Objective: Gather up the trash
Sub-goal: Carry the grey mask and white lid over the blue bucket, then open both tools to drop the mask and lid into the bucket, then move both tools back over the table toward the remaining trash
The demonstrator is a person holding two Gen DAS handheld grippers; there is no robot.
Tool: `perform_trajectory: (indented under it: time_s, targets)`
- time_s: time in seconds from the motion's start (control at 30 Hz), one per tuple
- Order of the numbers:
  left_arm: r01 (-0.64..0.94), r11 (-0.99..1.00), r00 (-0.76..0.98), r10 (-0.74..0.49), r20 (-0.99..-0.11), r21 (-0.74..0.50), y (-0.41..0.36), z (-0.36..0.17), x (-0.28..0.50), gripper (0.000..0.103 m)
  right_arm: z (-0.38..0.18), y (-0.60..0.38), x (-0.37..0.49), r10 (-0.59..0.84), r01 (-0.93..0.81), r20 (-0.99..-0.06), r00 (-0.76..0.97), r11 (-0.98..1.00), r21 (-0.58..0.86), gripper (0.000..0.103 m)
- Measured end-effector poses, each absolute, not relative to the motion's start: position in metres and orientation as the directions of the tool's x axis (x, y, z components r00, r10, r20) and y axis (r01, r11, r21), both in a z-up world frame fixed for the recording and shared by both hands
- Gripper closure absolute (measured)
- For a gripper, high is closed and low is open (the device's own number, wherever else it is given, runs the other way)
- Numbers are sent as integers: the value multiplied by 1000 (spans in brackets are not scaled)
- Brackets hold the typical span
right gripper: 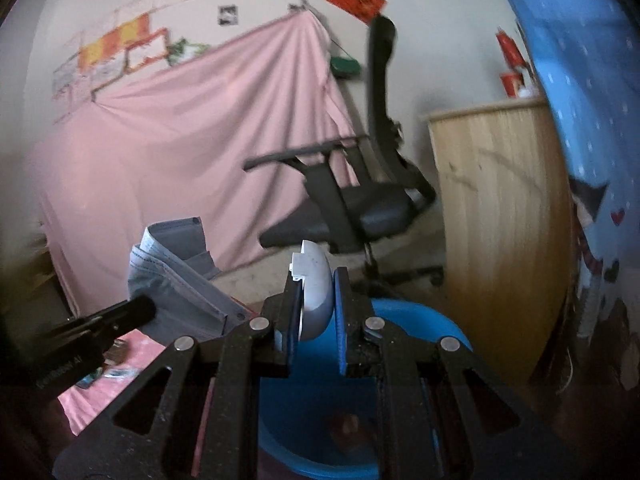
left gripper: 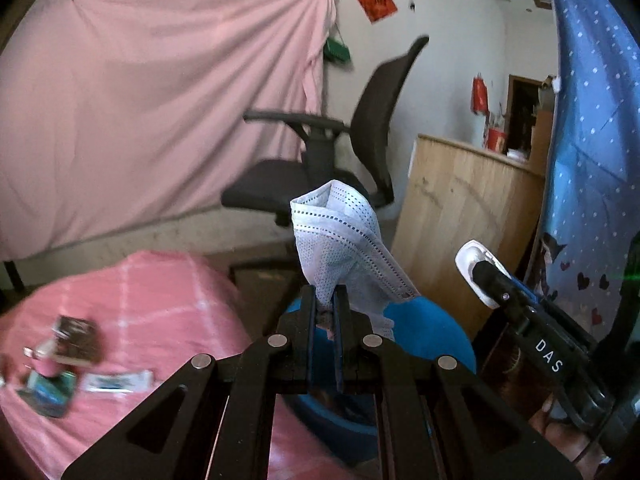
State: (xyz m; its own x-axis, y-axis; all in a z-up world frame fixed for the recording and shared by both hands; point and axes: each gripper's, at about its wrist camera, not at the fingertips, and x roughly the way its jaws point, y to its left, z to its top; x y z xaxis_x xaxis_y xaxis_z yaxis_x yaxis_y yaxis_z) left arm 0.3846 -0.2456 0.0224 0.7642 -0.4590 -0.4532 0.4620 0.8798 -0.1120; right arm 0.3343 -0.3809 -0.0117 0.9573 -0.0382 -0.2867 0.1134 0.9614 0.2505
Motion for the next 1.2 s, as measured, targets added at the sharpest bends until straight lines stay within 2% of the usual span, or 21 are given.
perform_trajectory:
  time_s: [0.33,0.5,0.8,0.87,0.97,1.1,1.2]
  targets:
    - [463,870,658,-466,-592,-170,-278,-7,423,97,-45,-407,358,-47,182,-415,908,940,290,63]
    - [451,871,635,-468,-615,-197,-283,-11,434,97,-52,-409,364,-32,184,-442,897,935,305,62]
    - [428,882,627,-448,-638,-198,-269,-20,426,82,-52,-408,368,-21,177,-448,894,935,307,61]
    - [419,885,634,-446,-632,-204,-266,-20,425,77,-51,-408,367,-24,177,-445,895,936,305,59]
    - [407,889,650,-443,-618,-209,-262,-18,422,75,-50,-407,366,-26,174,-436,900,937,304,53]
    - [386,897,683,-433,-589,-213,-253,-12,417,71,-42,-403,362,-29,164,-410,912,941,297,43]
    - [364,906,718,-419,-555,-213,-240,-4,410,64,-34,-398,356,-27,146,-379,925,946,289,35]
